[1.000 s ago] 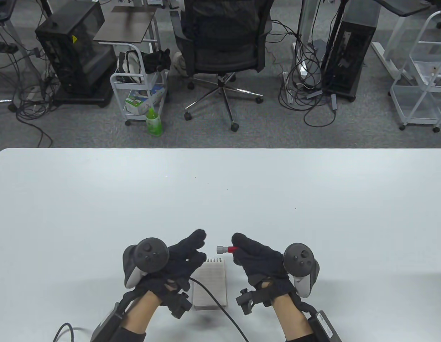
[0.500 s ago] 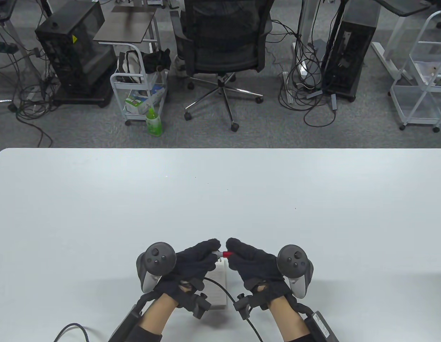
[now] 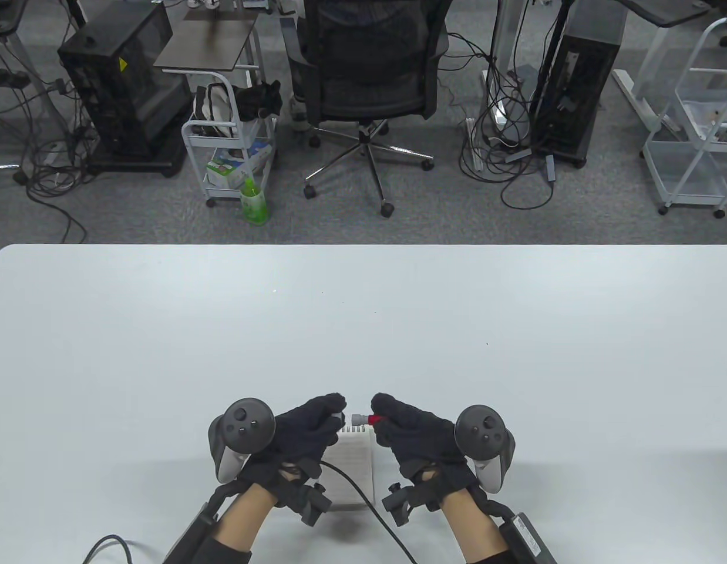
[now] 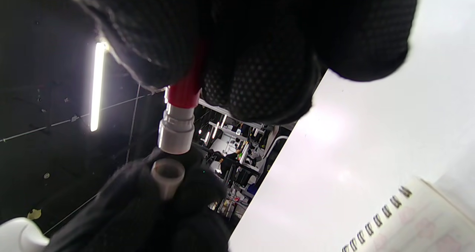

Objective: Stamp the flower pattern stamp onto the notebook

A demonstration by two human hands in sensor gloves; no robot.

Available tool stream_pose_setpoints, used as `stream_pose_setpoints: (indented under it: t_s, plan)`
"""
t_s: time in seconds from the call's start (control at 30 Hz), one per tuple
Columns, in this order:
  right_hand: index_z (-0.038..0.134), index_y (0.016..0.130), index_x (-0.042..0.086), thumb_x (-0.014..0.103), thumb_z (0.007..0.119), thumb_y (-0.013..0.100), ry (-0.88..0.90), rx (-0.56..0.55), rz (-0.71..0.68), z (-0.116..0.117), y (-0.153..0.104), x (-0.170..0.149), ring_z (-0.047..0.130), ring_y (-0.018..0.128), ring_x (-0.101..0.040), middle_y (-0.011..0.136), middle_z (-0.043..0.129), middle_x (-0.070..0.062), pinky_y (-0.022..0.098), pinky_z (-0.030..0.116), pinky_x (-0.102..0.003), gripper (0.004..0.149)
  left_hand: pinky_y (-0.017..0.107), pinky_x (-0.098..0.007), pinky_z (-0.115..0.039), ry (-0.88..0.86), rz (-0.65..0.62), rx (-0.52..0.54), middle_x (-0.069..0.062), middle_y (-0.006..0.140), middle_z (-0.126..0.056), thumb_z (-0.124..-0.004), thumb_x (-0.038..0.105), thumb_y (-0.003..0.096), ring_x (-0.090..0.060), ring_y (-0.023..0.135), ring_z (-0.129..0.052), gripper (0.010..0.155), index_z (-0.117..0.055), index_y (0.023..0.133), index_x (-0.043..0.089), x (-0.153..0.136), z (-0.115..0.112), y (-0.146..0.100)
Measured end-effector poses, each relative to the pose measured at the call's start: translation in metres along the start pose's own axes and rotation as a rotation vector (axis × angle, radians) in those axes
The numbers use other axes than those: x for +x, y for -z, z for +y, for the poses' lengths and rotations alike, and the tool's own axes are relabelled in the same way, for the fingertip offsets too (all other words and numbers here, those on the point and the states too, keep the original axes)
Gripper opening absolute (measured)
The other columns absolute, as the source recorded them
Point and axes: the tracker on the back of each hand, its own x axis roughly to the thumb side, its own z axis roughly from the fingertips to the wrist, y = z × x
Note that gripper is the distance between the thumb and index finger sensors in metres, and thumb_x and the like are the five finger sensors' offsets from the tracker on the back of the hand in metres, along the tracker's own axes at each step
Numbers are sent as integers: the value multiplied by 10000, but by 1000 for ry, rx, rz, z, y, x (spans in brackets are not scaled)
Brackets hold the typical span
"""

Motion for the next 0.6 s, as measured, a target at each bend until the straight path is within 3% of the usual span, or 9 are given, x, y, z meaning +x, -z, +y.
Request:
stream_pose_setpoints:
  t_s: [0.2,0.37,0.6]
  plan:
    - [846,839,175,278,887,380,2,-19,17,-11,1,-5,1020,474,-297,716,905,-168,398,816,-500,473,395,-517,-787,333,92,34,-132,767,-908,-783,337,423,-275,481,-987,510,-758,873,96,-9,61,-6]
    - [842,843,177,281,885,381,8,-34,27,-14,2,-7,1017,478,-297,719,903,-168,401,815,-498,476,408,-526,-775,648,230,10,-133,774,-904,-784,337,425,-285,492,-979,510,-759,878,104,-24,97,-7]
    - [840,846,177,283,882,384,-24,-40,16,-20,3,-7,1015,480,-299,722,900,-167,404,812,-501,475,424,-528,-776,980,438,-122,-118,767,-915,-792,352,419,-279,492,-981,510,-775,873,121,-69,108,-11]
